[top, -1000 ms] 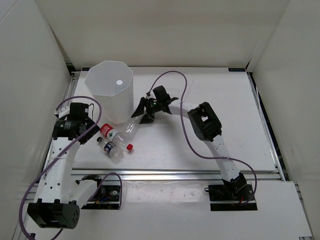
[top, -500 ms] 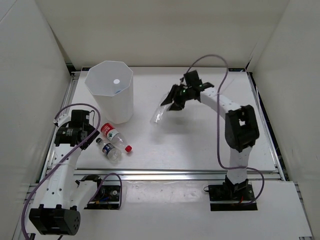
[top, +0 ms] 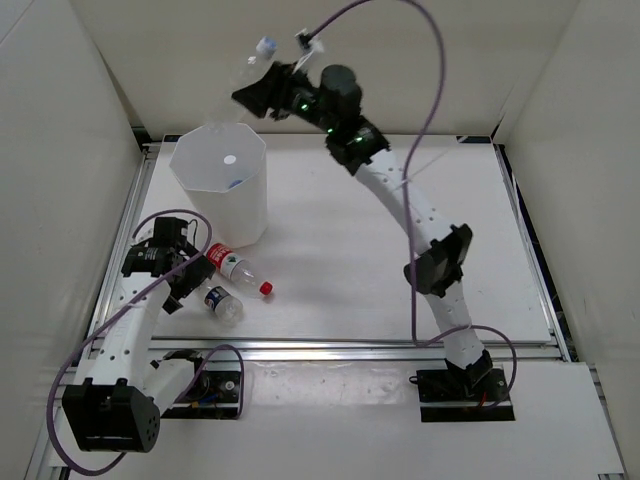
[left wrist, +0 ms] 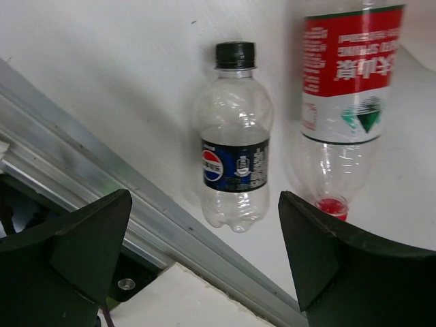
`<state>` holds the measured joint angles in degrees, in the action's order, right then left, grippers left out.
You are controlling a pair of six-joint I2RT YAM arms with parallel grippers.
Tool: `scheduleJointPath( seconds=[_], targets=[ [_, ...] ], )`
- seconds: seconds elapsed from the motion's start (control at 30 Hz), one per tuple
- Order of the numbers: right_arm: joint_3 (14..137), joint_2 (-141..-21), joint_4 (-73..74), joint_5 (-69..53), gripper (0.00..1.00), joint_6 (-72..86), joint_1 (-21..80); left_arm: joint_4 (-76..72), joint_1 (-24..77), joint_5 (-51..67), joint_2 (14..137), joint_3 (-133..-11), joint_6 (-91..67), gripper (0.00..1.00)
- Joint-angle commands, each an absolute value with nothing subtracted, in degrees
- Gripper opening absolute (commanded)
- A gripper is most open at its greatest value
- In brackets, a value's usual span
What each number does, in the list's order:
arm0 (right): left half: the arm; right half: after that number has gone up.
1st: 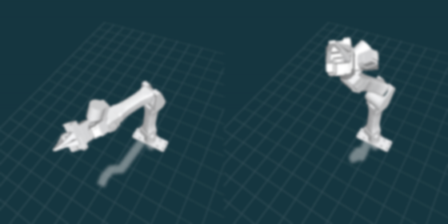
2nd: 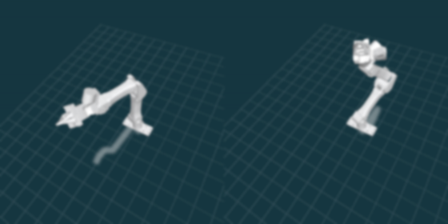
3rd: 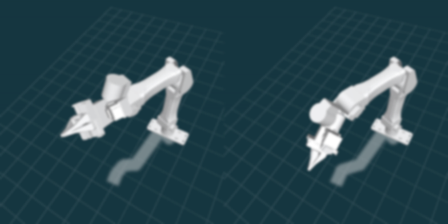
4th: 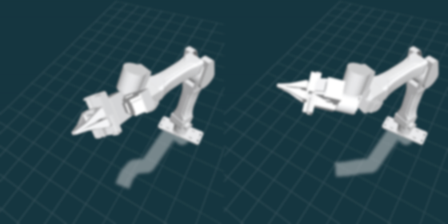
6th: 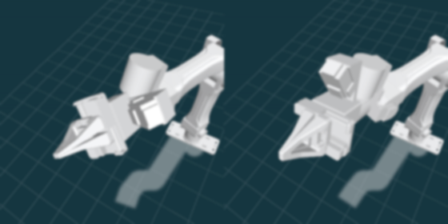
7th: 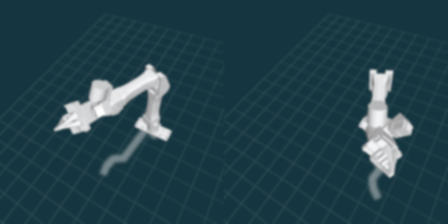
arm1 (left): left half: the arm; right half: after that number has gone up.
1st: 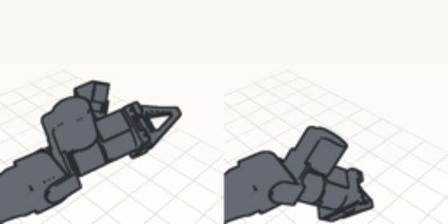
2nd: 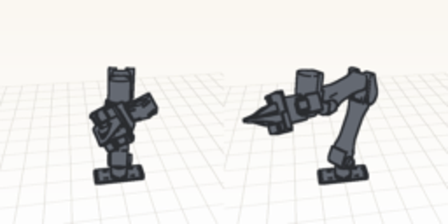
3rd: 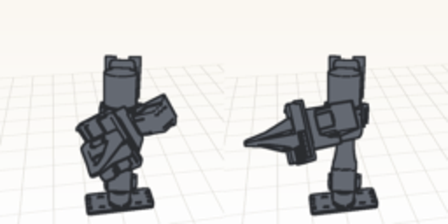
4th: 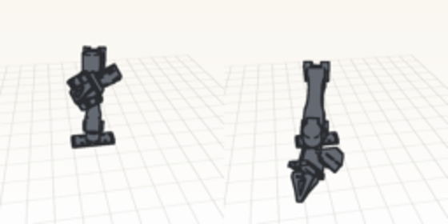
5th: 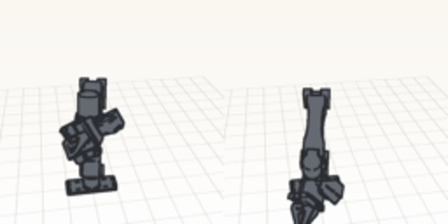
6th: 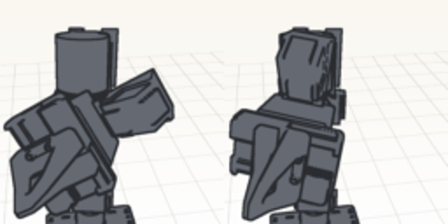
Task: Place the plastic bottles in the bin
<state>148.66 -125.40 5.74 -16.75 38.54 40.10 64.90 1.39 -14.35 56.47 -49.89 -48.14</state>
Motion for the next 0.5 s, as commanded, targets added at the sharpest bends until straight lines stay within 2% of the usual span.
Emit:
scheduleJointPath(
  seconds=[0.0,0.03,0.07,0.13,0.23,0.3,0.4,0.47],
  targets=[
    [145.82,-131.22,-0.34,-10.73,0.66,27.55,44.72,63.54,1.14,-10.72,57.22,-53.61,-45.79,1.00],
    [145.81,-132.18,-0.35,-10.72,0.70,25.51,45.26,63.54,1.14,-10.03,57.91,-54.31,-45.79,1.00],
    [147.90,-132.19,1.82,-10.72,0.85,23.49,45.87,63.02,1.14,-9.24,57.92,-54.32,-45.18,1.00],
    [148.45,-129.23,4.12,-8.98,1.00,15.44,47.45,61.97,1.14,-6.61,58.54,-54.32,-45.18,1.00],
    [142.65,-118.44,3.60,-1.35,1.00,9.43,48.08,61.08,1.14,-6.06,57.93,-54.32,-45.79,1.00],
    [141.16,-113.75,4.91,8.06,1.00,8.79,46.50,61.08,1.14,-6.68,56.35,-54.32,-46.41,1.00],
    [133.70,-102.96,11.30,11.07,1.00,10.81,43.07,57.76,0.62,-3.45,53.10,-51.08,-43.70,1.00],
    [130.27,-100.21,16.58,12.03,1.00,9.42,43.07,54.24,0.62,-1.67,51.60,-47.14,-44.81,1.00]
  ],
)
